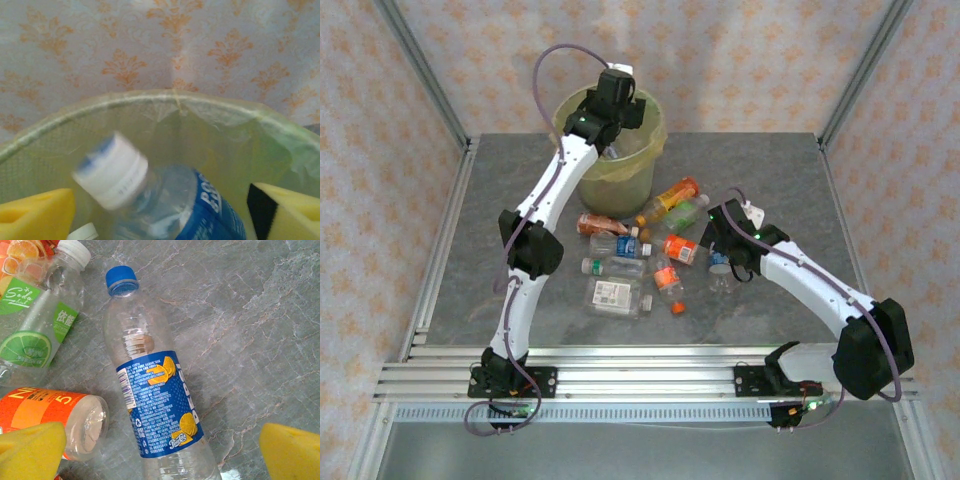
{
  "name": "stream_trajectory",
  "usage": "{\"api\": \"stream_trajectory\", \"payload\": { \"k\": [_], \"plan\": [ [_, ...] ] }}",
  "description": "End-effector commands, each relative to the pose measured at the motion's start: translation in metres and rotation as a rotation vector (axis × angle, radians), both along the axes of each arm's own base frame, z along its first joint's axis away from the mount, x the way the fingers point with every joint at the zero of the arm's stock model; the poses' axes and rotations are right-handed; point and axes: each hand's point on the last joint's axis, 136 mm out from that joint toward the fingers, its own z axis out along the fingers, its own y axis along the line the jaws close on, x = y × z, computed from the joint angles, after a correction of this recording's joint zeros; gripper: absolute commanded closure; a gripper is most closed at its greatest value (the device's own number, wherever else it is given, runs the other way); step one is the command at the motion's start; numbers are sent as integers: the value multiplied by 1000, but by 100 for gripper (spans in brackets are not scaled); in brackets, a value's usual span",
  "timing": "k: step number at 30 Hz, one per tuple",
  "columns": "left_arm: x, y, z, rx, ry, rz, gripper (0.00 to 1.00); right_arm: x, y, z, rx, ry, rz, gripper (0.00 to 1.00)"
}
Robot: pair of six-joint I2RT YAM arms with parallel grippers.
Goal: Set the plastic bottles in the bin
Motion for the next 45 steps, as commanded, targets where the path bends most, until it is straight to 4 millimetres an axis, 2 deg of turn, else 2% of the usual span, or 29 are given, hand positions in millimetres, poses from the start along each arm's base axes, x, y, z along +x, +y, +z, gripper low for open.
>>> {"api": "stream_trajectory", "payload": {
  "k": [1,10,16,22,27,28,30,34,38,45],
  "plan": [
    [7,15,16,-51,-61,69,5,5,-4,10,0,-37,-27,1],
    [4,21,22,-129,-61,95,12,5,-4,11,-3,-37,-23,1],
    [-14,33,38,-153,-68,142,13,2,-11,9,-36,-15,-35,1],
    [-44,55,68,-176,-123,207,11,-1,-15,-4,-69,50,-42,1],
    [-75,73,90,-205,-164,255,7,-2,-15,-19,-77,107,-37,1],
    [-86,77,99,-219,-183,261,6,-3,-15,-21,-79,115,-34,1],
    [-99,83,105,-239,-198,272,0,-2,-14,-24,-77,124,-31,1],
    [-128,96,116,-291,-230,293,0,-4,-14,-32,-80,147,-25,1],
    [-151,103,112,-348,-228,307,0,-6,-11,-44,-53,176,-8,5],
    [-180,114,96,-408,-205,343,0,-7,-5,-67,-13,232,8,14]
  ]
}}
